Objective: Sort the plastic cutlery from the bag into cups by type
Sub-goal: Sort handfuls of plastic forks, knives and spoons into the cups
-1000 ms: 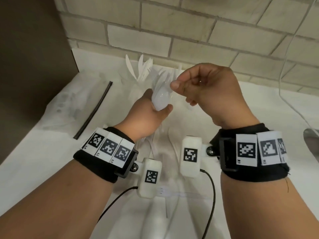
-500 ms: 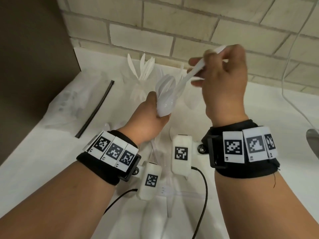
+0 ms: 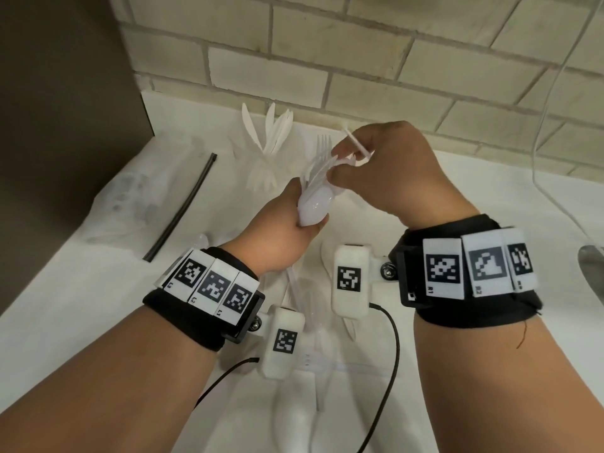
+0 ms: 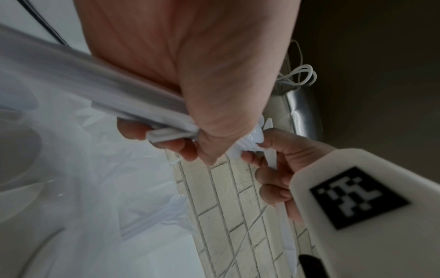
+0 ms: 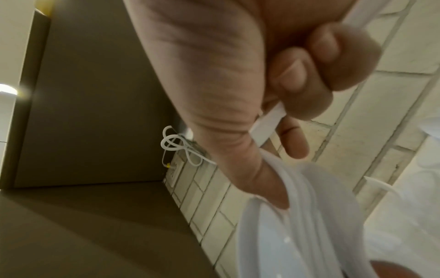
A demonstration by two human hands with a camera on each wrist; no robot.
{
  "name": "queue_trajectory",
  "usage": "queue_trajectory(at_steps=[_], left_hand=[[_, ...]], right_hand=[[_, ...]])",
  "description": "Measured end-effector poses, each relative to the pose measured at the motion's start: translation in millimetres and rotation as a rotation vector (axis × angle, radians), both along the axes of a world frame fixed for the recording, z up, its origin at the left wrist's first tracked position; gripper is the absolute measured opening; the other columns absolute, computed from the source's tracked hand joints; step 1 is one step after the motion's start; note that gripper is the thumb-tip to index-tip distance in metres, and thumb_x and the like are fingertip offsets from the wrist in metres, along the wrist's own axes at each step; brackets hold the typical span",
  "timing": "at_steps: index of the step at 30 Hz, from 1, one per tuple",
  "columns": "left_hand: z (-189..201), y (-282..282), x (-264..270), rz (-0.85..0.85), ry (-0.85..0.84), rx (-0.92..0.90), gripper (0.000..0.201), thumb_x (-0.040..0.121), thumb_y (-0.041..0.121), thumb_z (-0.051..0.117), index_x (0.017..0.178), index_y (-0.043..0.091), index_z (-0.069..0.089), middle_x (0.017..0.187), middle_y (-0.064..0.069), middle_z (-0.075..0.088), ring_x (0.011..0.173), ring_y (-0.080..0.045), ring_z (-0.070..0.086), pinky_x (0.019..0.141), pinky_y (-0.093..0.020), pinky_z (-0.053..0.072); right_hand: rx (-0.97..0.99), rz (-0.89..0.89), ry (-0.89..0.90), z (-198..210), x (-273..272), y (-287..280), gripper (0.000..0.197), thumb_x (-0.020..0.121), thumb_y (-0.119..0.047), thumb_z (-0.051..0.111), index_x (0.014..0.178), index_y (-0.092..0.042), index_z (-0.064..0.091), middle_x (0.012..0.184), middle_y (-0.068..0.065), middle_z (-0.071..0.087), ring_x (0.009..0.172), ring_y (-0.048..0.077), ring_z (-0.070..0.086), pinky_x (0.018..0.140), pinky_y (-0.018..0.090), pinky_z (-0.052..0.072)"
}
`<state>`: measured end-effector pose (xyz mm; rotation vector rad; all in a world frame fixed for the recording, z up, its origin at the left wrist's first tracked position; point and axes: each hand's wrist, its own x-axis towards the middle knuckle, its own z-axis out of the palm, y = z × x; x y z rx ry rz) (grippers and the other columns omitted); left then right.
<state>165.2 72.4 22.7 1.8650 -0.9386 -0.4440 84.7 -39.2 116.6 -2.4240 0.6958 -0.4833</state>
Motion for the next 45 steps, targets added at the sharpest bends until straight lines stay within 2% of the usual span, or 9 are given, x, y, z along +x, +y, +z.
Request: queue_trajectory(at_steps=[7, 11, 17, 21, 23, 28, 36, 41, 45], left_hand=[[1, 4, -1, 0.0, 0.062, -0.054, 0.024, 0.093, 0.025, 0.057, 0.114, 0.025, 0.045, 0.087, 0.017, 0.054, 0.076, 0.004, 0.053, 0.063, 0.001, 0.038], [2, 4, 1, -0.025, 0.129, -0.067, 0.019, 0.093, 0.026, 0.057, 0.109, 0.027, 0.046, 0.078, 0.013, 0.054, 0.068, -0.003, 0.052, 0.073, -0.022, 0.046], [3, 4, -2, -0.062, 0.206, -0.063, 0.03, 0.092, 0.02, 0.057, 0.122, 0.016, 0.052, 0.101, 0.001, 0.063, 0.101, -0.022, 0.061, 0.095, -0.035, 0.048], [0, 5, -1, -0.089, 0.182, -0.059, 0.024, 0.094, 0.03, 0.056, 0.116, 0.024, 0.048, 0.082, 0.014, 0.057, 0.073, -0.004, 0.055, 0.072, -0.014, 0.045], [-1, 4, 0, -0.09, 0.21, -0.066, 0.017, 0.093, 0.032, 0.056, 0.107, 0.028, 0.049, 0.073, 0.012, 0.055, 0.066, -0.007, 0.052, 0.07, -0.021, 0.046], [0, 6, 1, -0.097, 0.237, -0.078, 0.01, 0.092, 0.034, 0.057, 0.101, 0.032, 0.052, 0.075, 0.013, 0.059, 0.067, -0.006, 0.054, 0.068, -0.016, 0.047], [-4, 9, -1, -0.143, 0.286, -0.073, 0.037, 0.091, 0.037, 0.059, 0.123, 0.018, 0.058, 0.11, -0.01, 0.069, 0.105, -0.028, 0.064, 0.091, -0.036, 0.051], [-6, 10, 0, -0.172, 0.3, -0.095, 0.009, 0.091, 0.033, 0.06, 0.099, 0.031, 0.064, 0.071, 0.012, 0.068, 0.067, -0.007, 0.062, 0.072, -0.027, 0.052], [-4, 11, -1, -0.185, 0.391, -0.165, 0.023, 0.093, 0.022, 0.056, 0.116, 0.023, 0.059, 0.074, 0.025, 0.069, 0.068, 0.001, 0.061, 0.07, -0.021, 0.054]], right_hand=[[0.118, 0.039, -0.132, -3, 0, 3, 0.004, 0.083, -0.017, 0.069, 0.082, -0.013, 0.07, 0.084, -0.001, 0.066, 0.07, 0.01, 0.055, 0.062, 0.021, 0.042], [0.259, -0.052, -0.296, -4, 1, 3, 0.008, 0.088, -0.014, 0.062, 0.08, -0.016, 0.062, 0.072, -0.008, 0.055, 0.061, 0.007, 0.049, 0.054, 0.016, 0.039], [0.403, 0.004, -0.294, -4, 1, 7, 0.023, 0.09, -0.025, 0.064, 0.082, -0.004, 0.058, 0.061, 0.0, 0.045, 0.047, 0.009, 0.037, 0.052, 0.023, 0.033], [0.444, 0.006, -0.317, -6, 2, 9, 0.022, 0.091, -0.02, 0.062, 0.075, -0.009, 0.051, 0.066, 0.01, 0.048, 0.05, 0.016, 0.039, 0.051, 0.026, 0.035], [0.479, -0.01, -0.347, -6, 3, 10, 0.018, 0.092, -0.019, 0.06, 0.079, -0.009, 0.051, 0.068, 0.01, 0.053, 0.047, 0.014, 0.04, 0.045, 0.021, 0.035], [0.472, -0.065, -0.477, -5, 5, 15, 0.033, 0.088, -0.018, 0.063, 0.061, -0.018, 0.043, 0.044, -0.013, 0.032, 0.044, 0.007, 0.032, 0.048, 0.019, 0.029], [0.366, -0.069, -0.592, 6, 6, 7, 0.027, 0.085, -0.022, 0.063, 0.062, -0.016, 0.049, 0.052, -0.004, 0.039, 0.048, 0.018, 0.038, 0.053, 0.027, 0.035], [0.199, 0.048, -0.347, 6, 7, 11, 0.019, 0.094, -0.02, 0.057, 0.081, -0.006, 0.056, 0.064, 0.014, 0.062, 0.044, 0.013, 0.064, 0.045, 0.028, 0.049], [0.242, 0.044, -0.272, 10, 5, 9, 0.017, 0.097, -0.021, 0.052, 0.091, -0.005, 0.057, 0.066, 0.006, 0.066, 0.045, 0.014, 0.064, 0.038, 0.016, 0.038]])
